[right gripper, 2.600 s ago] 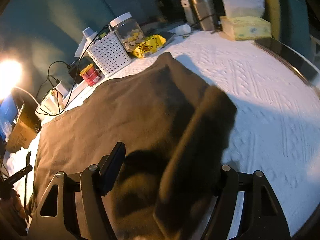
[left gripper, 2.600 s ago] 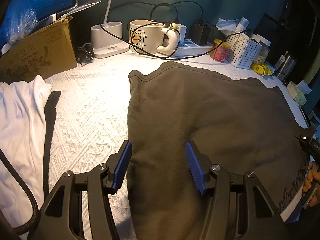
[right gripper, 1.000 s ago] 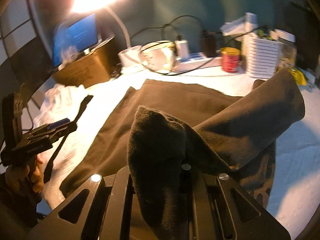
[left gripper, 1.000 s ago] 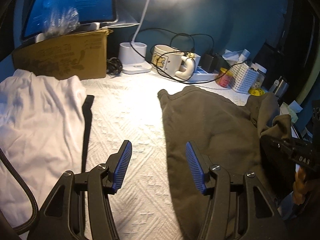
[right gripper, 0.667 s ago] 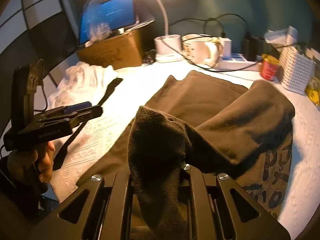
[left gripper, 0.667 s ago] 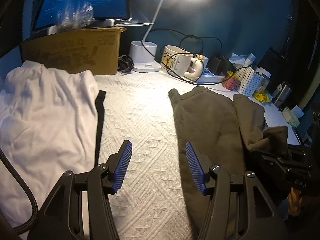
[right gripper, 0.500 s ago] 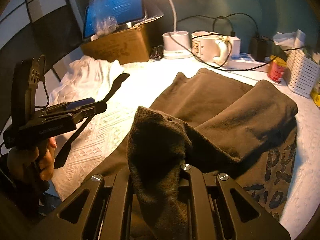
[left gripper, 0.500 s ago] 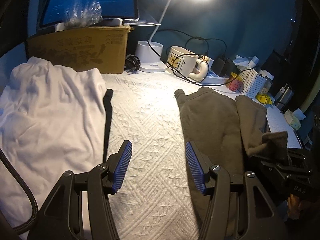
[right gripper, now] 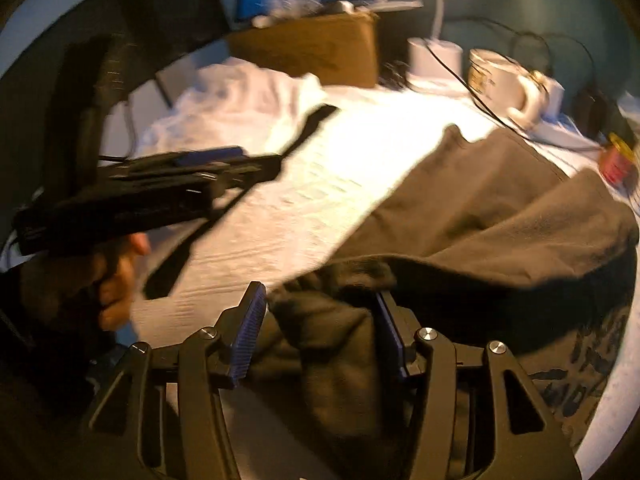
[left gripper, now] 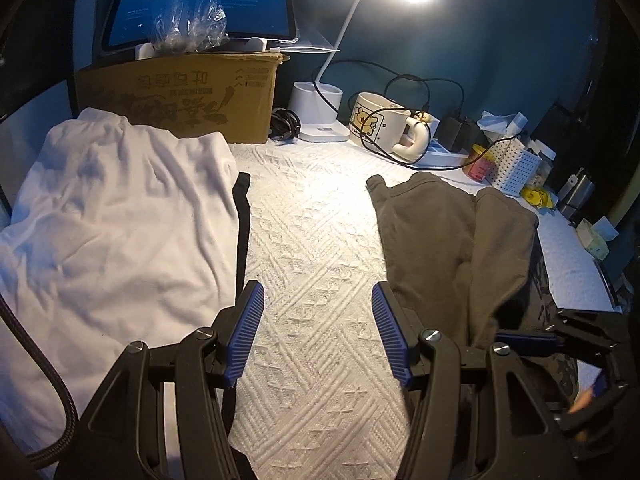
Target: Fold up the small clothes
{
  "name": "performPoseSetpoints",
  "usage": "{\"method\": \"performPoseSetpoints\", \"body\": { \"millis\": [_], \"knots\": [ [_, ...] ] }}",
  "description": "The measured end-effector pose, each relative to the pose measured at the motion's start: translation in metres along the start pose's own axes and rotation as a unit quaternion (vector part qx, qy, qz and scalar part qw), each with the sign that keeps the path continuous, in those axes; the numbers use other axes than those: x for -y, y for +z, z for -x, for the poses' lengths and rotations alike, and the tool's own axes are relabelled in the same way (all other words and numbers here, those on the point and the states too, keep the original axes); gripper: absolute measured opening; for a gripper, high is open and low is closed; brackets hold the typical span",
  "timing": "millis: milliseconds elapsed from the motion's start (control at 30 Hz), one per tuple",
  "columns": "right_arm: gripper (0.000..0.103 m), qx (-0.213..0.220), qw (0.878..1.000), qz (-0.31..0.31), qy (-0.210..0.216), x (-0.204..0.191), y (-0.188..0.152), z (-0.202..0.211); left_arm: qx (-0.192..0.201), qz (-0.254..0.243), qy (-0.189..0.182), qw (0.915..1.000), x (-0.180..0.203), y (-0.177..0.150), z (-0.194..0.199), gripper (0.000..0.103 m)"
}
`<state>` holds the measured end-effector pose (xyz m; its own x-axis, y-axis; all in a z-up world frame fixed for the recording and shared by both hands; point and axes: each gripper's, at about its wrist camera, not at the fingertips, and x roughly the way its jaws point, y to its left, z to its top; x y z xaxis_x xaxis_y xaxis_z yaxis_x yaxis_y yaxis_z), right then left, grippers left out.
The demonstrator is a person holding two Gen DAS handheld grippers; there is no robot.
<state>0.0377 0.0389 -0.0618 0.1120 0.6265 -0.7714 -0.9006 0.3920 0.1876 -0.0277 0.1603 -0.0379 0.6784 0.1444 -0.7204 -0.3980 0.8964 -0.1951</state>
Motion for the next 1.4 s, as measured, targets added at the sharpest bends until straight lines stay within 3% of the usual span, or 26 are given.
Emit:
{"method": "performPoseSetpoints", "body": {
  "millis": [200, 433, 700, 933, 1067, 1267, 1333, 1367, 1400],
  "knots": [
    [0.056, 0.045, 0.999, -0.009, -0.005, 0.002, 0.002, 0.035, 0.004, -0.015, 0.001, 0.9999, 0.014, 0.008, 0.005, 0.056],
    [0.056, 0.093, 0.994, -0.044, -0.024, 0.038, -0.009, 0.074, 0.010, -0.027, -0.010, 0.9995, 0.047, 0.024, 0.006, 0.056],
    [0.056, 0.105, 0.985, -0.113, -0.083, 0.112, -0.046, 0.100, -0.021, -0.077, -0.071, 0.9943, 0.128, 0.041, -0.016, 0.056],
    [0.056, 0.108, 0.965, -0.208, -0.120, 0.186, -0.091, 0.122, -0.067, -0.168, -0.113, 0.9769, 0.207, 0.044, -0.046, 0.056],
    [0.056, 0.113, 0.953, -0.248, -0.128, 0.216, -0.112, 0.132, -0.081, -0.212, -0.114, 0.9672, 0.236, 0.041, -0.063, 0.056],
    [0.056, 0.117, 0.946, -0.276, -0.126, 0.238, -0.124, 0.141, -0.111, -0.299, -0.045, 0.9468, 0.260, 0.027, -0.102, 0.056],
    [0.056, 0.117, 0.945, -0.279, -0.126, 0.242, -0.124, 0.140, -0.108, -0.322, -0.040, 0.9397, 0.257, 0.024, -0.108, 0.055],
    [0.056, 0.117, 0.944, -0.281, -0.125, 0.243, -0.125, 0.140, -0.107, -0.324, -0.039, 0.9391, 0.254, 0.024, -0.109, 0.053],
    [0.056, 0.116, 0.944, -0.283, -0.124, 0.244, -0.125, 0.139, -0.104, -0.320, -0.042, 0.9409, 0.248, 0.026, -0.110, 0.040]
  ]
}}
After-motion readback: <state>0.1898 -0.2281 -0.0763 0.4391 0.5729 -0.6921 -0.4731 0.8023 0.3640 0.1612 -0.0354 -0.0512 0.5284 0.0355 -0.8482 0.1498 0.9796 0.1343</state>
